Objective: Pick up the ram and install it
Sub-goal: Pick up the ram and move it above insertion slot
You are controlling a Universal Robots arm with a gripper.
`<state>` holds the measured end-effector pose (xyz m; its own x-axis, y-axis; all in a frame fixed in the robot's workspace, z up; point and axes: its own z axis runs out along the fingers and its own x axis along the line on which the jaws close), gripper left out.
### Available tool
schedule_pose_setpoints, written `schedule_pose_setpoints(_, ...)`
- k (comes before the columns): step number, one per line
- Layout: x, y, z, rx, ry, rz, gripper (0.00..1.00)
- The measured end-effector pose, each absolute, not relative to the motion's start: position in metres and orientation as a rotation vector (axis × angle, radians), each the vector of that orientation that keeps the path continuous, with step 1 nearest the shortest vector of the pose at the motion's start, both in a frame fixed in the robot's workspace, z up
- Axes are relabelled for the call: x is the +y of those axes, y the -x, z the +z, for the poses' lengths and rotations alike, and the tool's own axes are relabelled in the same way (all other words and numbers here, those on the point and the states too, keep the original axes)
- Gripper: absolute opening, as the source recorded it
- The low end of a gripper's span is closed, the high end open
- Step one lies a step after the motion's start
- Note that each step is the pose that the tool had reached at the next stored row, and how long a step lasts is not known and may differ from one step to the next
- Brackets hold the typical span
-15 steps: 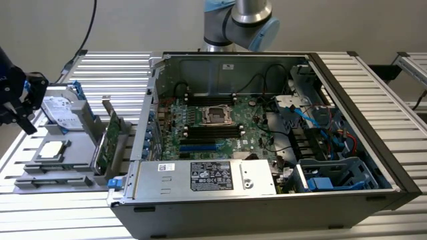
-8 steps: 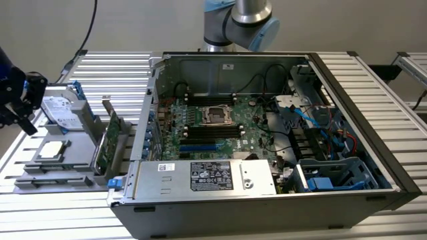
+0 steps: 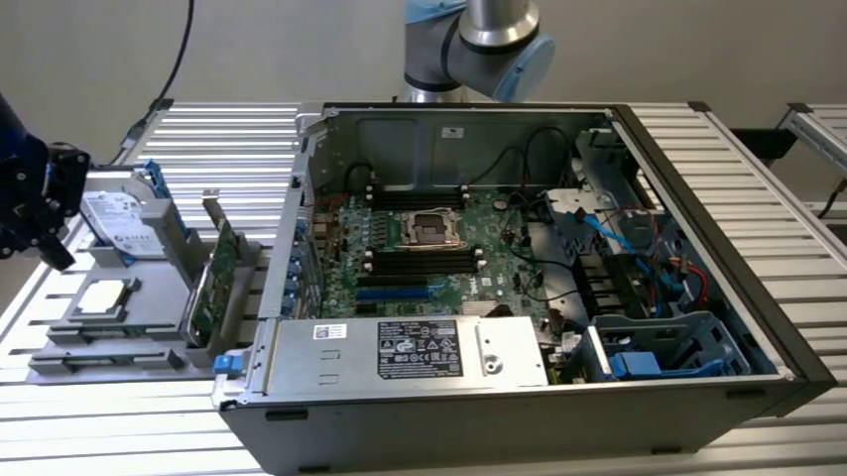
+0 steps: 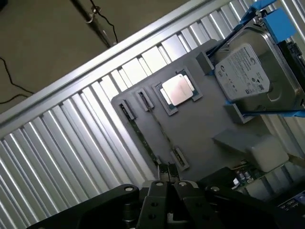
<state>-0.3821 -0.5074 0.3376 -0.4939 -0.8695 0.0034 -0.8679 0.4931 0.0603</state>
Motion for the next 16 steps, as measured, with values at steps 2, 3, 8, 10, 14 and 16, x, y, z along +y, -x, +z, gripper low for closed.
schedule_pose_setpoints(2,-0.5074,0.3822,0.3371,-2.656,-1.611,-0.077,0.11)
schedule_pose_setpoints(3,-0.5074,0.3822,0.3369,-2.641,-1.634,-0.077,0.11)
schedule_pose_setpoints(8,-0.5074,0.3822,0.3356,-2.563,-1.751,-0.074,0.11)
schedule_pose_setpoints(10,-0.5074,0.3822,0.3352,-2.530,-1.797,-0.073,0.11)
schedule_pose_setpoints(14,-0.5074,0.3822,0.3341,-2.461,-1.888,-0.071,0.11)
schedule_pose_setpoints(16,-0.5074,0.3821,0.3336,-2.426,-1.931,-0.070,0.11)
